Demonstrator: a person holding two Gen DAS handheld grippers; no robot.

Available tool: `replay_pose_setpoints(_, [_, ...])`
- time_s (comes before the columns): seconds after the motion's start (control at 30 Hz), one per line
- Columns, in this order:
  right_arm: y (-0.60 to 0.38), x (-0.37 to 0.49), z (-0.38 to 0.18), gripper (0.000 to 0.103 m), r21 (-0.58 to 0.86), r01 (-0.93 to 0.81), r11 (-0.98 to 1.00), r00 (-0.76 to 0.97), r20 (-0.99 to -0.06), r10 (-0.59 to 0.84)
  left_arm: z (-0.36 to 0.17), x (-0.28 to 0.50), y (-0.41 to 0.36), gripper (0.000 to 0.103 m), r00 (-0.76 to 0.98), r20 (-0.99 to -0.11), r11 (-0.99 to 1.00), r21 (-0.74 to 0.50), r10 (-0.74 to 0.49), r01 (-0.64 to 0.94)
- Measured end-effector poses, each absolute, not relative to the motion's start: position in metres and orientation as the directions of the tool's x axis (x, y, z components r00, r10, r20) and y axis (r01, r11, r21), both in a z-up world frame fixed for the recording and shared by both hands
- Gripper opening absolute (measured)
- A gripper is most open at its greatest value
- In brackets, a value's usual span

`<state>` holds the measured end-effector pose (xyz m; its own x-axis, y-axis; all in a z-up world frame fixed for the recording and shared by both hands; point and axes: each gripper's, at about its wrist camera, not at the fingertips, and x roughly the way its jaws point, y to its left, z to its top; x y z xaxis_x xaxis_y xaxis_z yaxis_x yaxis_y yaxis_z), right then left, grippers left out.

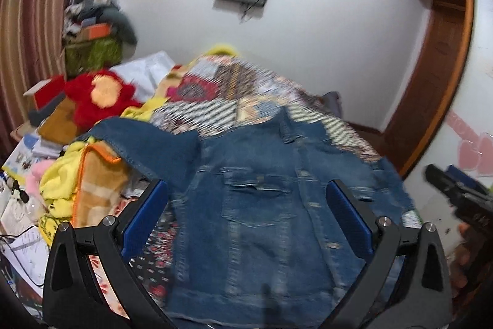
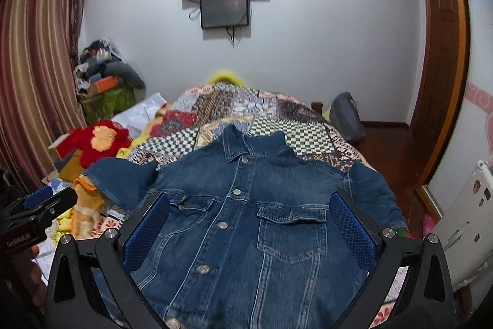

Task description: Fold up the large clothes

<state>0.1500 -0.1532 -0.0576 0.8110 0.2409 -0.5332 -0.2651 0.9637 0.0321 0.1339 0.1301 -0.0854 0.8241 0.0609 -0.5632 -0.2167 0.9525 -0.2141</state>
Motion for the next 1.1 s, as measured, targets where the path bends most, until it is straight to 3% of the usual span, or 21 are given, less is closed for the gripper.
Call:
replay_pose_setpoints(0.37, [-0.078, 0.259, -0.090, 0.103, -0.100, -0.449, 0.888, 0.697, -0.660, 0.278, -0.160, 0.225, 0.251, 0.103, 0.616, -0.756, 0.892, -0.100, 0.219, -0.441])
replay_pose_setpoints(0.63, [-0.002, 0.325, -0.143, 0.103, -0.091, -0.623, 0.777, 0.508, -0.802, 0.313, -0.218, 0.274, 0.295, 0.103, 0.474, -0.870, 0.899, -0.093, 0.135, -0.427])
replay_pose_setpoints(0.97, [0.083, 0.361, -0.228, 0.103, 0.017, -0.760, 0.649, 0.242, -0.920, 0.307, -0.254, 0.297, 0.317, 0.103, 0.450, -0.893, 0.879, -0.207, 0.010, -0.430])
replay_pose_setpoints(1.1, [0.110, 0.357, -0.251, 0.103, 0.036, -0.805, 0.592, 0.180, -0.936, 0.302, -0.264, 0.305, 0.326, 0.091, 0.433, -0.899, 0.863, -0.263, -0.058, -0.432])
